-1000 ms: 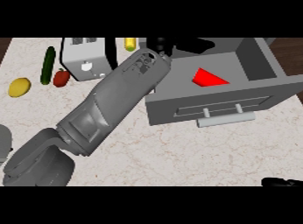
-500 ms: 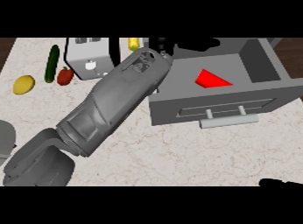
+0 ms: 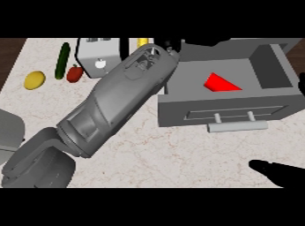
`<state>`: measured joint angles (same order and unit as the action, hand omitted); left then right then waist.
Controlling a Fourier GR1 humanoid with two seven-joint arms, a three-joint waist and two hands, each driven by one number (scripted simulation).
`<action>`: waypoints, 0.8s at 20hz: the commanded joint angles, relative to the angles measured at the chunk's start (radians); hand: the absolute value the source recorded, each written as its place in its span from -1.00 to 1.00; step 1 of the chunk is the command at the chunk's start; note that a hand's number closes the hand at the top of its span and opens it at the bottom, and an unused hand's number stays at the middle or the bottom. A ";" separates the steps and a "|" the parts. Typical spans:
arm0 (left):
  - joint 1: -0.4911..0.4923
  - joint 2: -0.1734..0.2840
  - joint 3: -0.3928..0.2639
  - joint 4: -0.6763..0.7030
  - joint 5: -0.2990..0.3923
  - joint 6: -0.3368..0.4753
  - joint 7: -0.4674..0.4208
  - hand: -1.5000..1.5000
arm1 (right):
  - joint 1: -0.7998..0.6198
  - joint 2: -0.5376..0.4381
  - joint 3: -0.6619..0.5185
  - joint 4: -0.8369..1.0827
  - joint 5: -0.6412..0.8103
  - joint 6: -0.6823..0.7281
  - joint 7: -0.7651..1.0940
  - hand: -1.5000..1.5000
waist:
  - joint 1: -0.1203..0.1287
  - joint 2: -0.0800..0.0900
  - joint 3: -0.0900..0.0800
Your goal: Pick up the can, place it into the drawer and close the drawer
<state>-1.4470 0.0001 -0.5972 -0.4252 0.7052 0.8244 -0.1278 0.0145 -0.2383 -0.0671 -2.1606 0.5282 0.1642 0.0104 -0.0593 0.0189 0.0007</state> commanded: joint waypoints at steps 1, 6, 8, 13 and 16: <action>0.011 0.000 0.000 -0.006 -0.007 0.001 -0.004 -1.00 | 0.012 -0.023 0.073 0.045 0.190 -0.038 -0.020 -1.00 | 0.035 -0.011 0.000; -0.031 0.000 0.004 -0.024 -0.025 0.000 0.070 -1.00 | -0.046 -0.031 0.146 0.193 0.356 -0.087 -0.023 -1.00 | 0.060 -0.018 -0.001; 0.009 0.007 0.014 -0.023 -0.029 -0.001 0.029 -1.00 | -0.071 0.009 0.219 0.289 0.465 -0.144 -0.004 -1.00 | 0.068 -0.013 -0.001; 0.035 0.040 0.001 -0.095 -0.073 0.031 0.094 -1.00 | -0.128 0.028 0.162 0.504 0.504 -0.287 -0.068 -1.00 | 0.076 -0.021 0.000; 0.102 0.138 0.001 -0.199 -0.073 -0.028 0.135 -1.00 | -0.170 0.064 0.140 0.609 0.510 -0.352 -0.071 -1.00 | 0.096 -0.025 0.000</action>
<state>-1.4156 0.0747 -0.5908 -0.5381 0.6477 0.8165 -0.0169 -0.1270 -0.2068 0.0903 -1.6862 1.0067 -0.0920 -0.0353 0.0189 -0.0014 0.0005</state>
